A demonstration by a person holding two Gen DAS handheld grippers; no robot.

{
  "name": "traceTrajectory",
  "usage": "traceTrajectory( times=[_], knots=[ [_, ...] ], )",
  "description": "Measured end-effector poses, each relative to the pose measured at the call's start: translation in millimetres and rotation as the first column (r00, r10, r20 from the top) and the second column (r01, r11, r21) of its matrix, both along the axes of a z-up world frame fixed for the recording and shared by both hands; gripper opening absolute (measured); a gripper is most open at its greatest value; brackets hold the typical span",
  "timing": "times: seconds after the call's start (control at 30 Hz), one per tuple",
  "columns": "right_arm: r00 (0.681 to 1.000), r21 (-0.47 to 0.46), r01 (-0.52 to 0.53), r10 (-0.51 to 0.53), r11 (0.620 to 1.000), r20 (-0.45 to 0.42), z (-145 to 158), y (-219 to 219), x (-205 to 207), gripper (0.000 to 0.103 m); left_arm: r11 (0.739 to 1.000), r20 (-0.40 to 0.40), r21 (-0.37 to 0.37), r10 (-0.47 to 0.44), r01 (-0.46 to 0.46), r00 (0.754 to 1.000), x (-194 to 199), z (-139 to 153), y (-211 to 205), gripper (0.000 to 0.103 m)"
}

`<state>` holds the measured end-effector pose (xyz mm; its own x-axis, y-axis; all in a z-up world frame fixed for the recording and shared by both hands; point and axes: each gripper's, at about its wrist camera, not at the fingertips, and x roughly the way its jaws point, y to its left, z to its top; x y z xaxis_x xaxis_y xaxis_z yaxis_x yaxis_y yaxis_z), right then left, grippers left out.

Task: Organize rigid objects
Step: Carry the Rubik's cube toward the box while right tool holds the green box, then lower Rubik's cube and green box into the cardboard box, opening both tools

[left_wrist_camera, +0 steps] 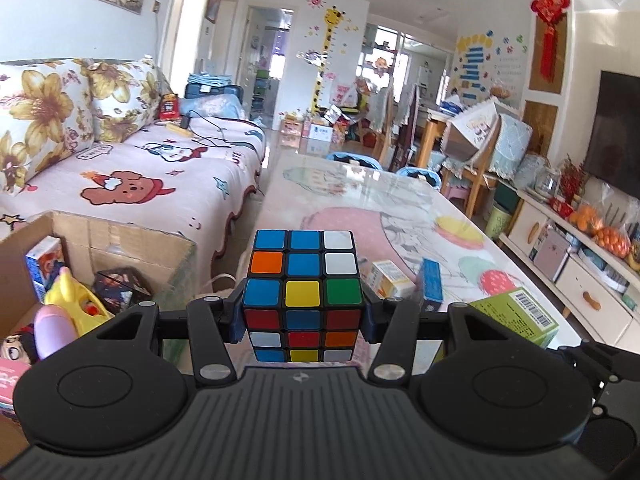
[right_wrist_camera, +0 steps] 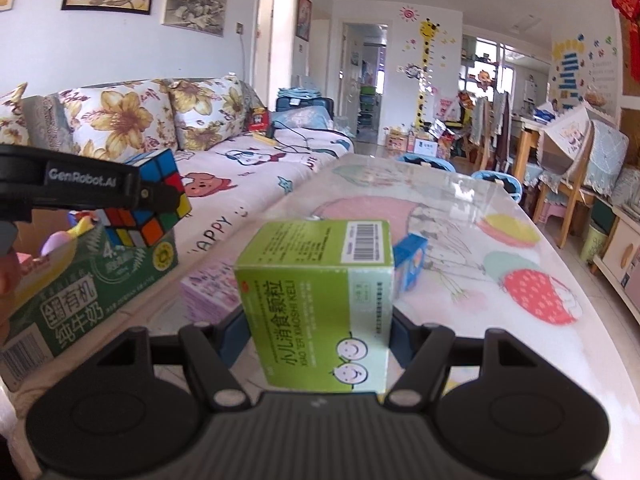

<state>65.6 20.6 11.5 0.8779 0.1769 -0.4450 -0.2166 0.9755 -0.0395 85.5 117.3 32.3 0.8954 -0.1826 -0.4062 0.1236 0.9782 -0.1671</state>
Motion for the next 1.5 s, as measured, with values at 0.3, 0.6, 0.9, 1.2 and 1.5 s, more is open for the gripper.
traceTrajectory(
  times=[0.3, 0.6, 0.9, 1.2, 1.5],
  knots=[
    [0.992, -0.003, -0.119, 0.119, 0.993, 0.033, 22, 48, 15, 0.070, 0.988, 0.014, -0.074, 0.137, -0.135, 0.991, -1, 8, 37, 0.063],
    [0.949, 0.076, -0.314, 0.310, 0.946, 0.065, 38, 111, 28, 0.070, 0.941, 0.007, -0.062, 0.335, -0.334, 0.942, -5, 16, 78, 0.063],
    [0.882, 0.161, -0.470, 0.467, 0.868, 0.062, 33, 153, 35, 0.070, 0.844, -0.093, -0.102, 0.520, -0.527, 0.849, -20, 13, 127, 0.062],
    [0.804, 0.360, -0.565, 0.594, 0.743, 0.037, 24, 160, 41, 0.070, 0.786, -0.135, -0.098, 0.597, -0.610, 0.791, -35, 16, 126, 0.063],
    [0.772, 0.238, -0.617, 0.636, 0.750, -0.002, 16, 171, 25, 0.087, 0.775, -0.126, -0.076, 0.617, -0.628, 0.777, -19, 16, 130, 0.074]
  ],
)
